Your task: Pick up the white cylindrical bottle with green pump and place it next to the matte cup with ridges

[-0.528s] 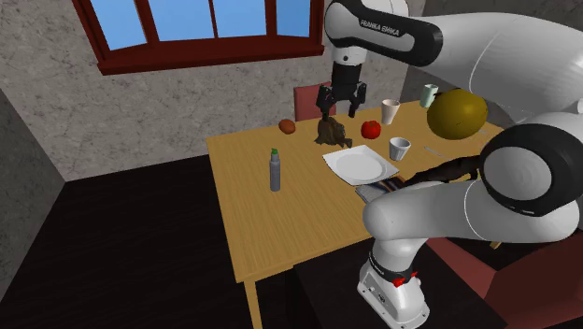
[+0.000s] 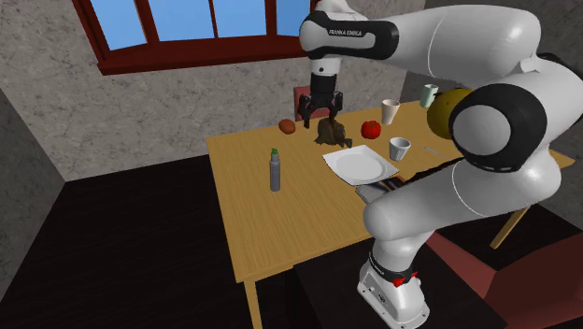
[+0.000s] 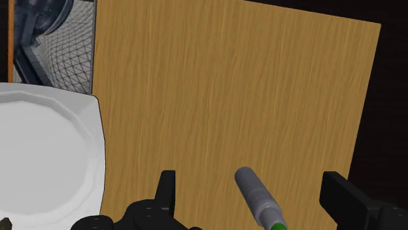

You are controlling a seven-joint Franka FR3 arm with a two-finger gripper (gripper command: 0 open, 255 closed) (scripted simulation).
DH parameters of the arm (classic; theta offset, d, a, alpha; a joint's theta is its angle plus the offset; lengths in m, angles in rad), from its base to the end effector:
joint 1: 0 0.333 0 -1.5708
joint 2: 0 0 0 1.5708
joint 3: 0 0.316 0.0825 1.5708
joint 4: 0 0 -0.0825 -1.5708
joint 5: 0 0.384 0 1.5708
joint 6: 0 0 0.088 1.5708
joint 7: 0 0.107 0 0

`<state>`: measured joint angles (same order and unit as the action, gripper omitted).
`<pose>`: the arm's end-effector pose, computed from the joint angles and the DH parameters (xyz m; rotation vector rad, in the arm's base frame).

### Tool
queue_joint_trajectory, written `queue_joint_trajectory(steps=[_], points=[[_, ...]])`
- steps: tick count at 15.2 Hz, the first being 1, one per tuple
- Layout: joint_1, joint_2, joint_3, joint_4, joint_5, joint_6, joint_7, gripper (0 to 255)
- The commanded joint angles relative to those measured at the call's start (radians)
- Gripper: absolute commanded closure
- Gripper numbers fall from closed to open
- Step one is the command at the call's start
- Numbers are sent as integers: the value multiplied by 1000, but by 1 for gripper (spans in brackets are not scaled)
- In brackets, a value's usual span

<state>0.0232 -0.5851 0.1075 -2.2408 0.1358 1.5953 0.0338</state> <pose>0.3604 0.0698 0.5782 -3.0664 -0.1068 0.1046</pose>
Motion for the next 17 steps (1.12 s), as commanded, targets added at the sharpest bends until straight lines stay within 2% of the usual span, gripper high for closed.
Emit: queue_joint_trajectory(steps=[1, 8, 15, 17], points=[[5, 82, 9, 34, 6, 27, -6, 0], [30, 364, 51, 161, 22, 106, -10, 0], [61, 654, 88, 345, 17, 139, -5, 0], [65, 676, 91, 348, 17, 153, -4, 0]])
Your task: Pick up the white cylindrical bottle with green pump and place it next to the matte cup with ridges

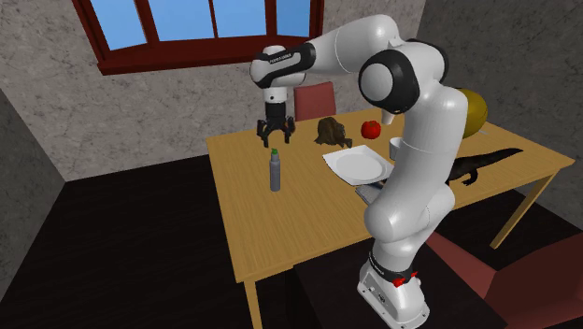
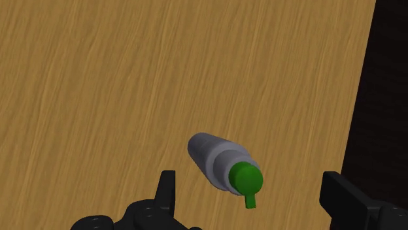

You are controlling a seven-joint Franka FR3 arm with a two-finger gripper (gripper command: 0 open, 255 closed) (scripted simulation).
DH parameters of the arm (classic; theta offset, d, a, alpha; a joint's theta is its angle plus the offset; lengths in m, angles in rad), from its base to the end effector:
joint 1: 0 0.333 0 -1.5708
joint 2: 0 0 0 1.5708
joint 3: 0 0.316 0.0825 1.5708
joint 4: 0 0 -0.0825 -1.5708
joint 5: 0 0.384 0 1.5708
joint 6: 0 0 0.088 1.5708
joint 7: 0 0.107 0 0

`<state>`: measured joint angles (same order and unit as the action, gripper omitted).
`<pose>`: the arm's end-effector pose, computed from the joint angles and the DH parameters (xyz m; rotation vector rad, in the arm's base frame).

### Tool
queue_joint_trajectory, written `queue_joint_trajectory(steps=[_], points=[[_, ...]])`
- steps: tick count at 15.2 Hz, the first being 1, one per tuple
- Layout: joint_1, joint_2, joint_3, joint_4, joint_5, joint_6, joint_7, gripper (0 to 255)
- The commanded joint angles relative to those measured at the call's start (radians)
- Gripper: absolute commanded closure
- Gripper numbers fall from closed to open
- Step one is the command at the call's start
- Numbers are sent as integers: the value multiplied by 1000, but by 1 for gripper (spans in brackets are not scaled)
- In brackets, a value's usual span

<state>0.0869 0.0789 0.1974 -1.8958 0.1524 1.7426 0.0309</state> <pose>0.5284 0.1666 0.4441 -2.9773 -0.3153 0.3813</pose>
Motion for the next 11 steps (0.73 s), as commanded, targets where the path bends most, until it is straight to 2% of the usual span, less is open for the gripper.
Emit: queue_joint_trajectory(steps=[1, 7, 11], points=[[3, 12, 2, -11, 1, 19, -2, 0], [8, 14, 7, -83, 5, 93, -4, 0], [8, 14, 7, -83, 5, 93, -4, 0]])
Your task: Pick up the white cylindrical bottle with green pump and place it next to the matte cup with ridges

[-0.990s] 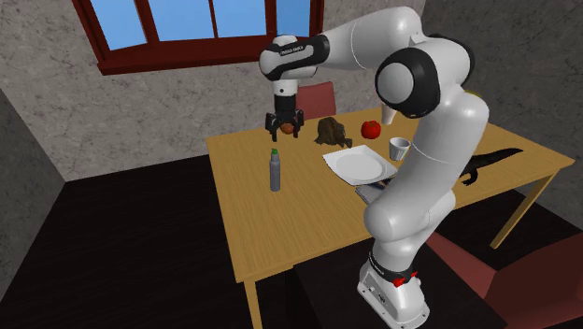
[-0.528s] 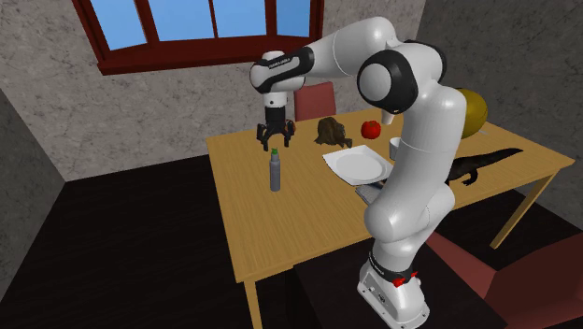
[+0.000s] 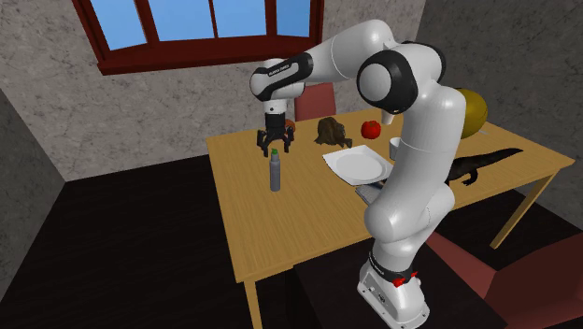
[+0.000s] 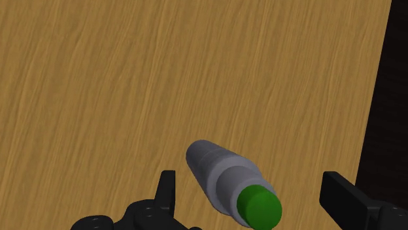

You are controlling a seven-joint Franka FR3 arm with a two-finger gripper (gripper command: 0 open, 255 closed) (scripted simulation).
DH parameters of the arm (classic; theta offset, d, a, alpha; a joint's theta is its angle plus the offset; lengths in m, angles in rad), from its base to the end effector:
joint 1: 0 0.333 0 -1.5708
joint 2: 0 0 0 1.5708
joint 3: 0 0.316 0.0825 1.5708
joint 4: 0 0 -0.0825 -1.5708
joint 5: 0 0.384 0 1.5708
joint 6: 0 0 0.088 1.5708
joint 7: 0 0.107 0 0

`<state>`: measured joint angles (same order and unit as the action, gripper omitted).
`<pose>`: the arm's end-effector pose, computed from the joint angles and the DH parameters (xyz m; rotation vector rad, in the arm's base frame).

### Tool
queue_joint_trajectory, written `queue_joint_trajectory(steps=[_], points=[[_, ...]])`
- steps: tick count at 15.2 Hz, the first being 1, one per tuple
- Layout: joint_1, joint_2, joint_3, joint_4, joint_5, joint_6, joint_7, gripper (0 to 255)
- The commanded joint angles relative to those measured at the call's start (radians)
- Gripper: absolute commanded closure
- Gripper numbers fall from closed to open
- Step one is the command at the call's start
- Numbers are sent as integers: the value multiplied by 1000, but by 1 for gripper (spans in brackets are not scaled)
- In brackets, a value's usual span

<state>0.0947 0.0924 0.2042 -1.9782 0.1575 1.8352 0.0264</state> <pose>0.5213 0.1719 0.4060 -2.9745 -0.3206 0.3873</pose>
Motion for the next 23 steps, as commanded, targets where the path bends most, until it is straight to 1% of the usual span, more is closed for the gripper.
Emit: queue_joint_trajectory(steps=[1, 3, 4, 13, 23], points=[[0, 0, 0, -1, 0, 1, 0, 0], [0, 0, 0, 0, 0, 0, 0, 0], [0, 0, 0, 0, 0, 0, 0, 255], [0, 0, 0, -1, 0, 1, 0, 255], [-3, -37, -1, 91, 2, -126, 14, 255]])
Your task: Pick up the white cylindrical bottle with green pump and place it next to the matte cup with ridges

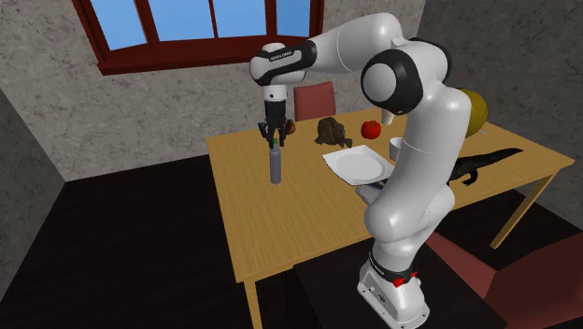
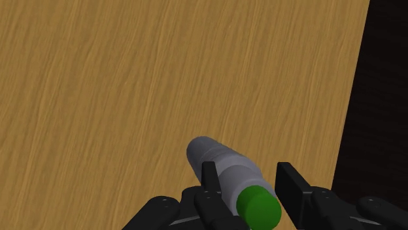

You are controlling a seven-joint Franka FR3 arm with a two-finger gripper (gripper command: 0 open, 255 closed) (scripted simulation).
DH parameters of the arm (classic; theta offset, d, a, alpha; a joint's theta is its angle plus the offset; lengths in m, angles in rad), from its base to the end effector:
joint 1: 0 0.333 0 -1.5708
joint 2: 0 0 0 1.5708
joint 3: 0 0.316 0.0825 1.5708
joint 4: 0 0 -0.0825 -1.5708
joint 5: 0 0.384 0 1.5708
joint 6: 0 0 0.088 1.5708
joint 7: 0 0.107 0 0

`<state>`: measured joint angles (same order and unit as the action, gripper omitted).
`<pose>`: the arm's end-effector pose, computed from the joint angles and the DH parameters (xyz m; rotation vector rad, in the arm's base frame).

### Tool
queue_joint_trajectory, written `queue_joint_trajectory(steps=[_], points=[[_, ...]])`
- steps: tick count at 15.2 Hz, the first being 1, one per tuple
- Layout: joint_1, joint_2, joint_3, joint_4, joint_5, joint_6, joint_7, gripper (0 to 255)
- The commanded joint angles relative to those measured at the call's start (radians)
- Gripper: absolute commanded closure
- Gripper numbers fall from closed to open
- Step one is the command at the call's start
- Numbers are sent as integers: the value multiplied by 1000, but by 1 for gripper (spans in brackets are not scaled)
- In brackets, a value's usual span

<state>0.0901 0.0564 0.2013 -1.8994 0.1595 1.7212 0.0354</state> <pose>0.5212 0.1701 0.4534 -2.9745 -0.3203 0.3871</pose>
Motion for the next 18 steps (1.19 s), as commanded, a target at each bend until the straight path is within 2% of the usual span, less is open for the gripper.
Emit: queue_joint_trajectory(steps=[1, 18], points=[[1, -3, 1, 23, 1, -25, 6, 255], [-2, -13, -1, 238, 1, -249, 37, 255]])
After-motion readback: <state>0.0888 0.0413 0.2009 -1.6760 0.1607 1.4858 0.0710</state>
